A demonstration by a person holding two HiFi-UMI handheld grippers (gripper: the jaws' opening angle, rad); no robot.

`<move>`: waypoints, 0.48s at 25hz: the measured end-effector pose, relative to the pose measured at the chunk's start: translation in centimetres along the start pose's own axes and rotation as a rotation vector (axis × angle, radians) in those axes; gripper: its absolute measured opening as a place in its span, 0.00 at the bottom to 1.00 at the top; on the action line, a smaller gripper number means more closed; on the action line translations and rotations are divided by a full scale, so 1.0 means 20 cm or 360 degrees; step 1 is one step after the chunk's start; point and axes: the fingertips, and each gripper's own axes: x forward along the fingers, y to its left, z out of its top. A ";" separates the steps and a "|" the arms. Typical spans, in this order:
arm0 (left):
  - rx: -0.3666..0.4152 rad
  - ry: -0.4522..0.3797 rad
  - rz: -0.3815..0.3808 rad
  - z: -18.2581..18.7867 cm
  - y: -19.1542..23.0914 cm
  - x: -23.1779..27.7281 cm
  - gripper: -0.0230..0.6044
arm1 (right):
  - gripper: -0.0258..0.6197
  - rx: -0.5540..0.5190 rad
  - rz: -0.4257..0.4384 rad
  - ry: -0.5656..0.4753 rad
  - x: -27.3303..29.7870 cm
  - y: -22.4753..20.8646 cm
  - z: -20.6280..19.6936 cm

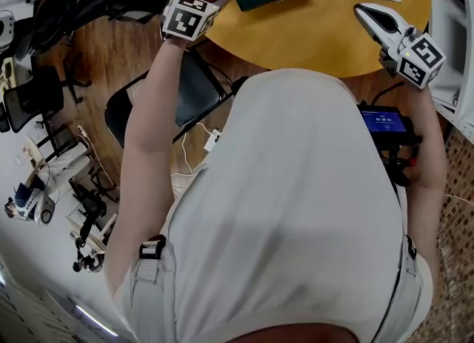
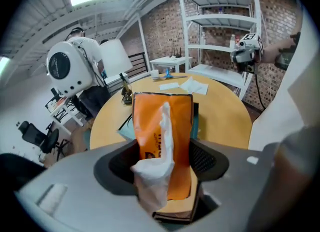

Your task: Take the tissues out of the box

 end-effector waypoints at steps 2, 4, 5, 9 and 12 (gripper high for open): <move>-0.0029 0.0110 0.0039 -0.13 0.02 -0.04 0.51 | 0.04 -0.0017 0.0050 0.0011 0.03 0.02 0.01; -0.0071 0.0230 0.0050 -0.27 0.03 -0.06 0.51 | 0.04 -0.0035 0.0094 0.0028 0.08 0.05 0.02; -0.0089 0.0297 0.0033 -0.34 0.03 -0.07 0.51 | 0.04 -0.0040 0.0111 0.0041 0.09 0.06 0.01; 0.0043 0.0535 -0.0176 -0.60 -0.08 0.00 0.52 | 0.04 -0.0032 0.0144 0.0079 0.11 0.11 -0.01; 0.0190 0.0644 -0.0371 -0.69 -0.18 0.13 0.52 | 0.04 -0.0022 0.0141 0.0086 0.10 0.10 -0.02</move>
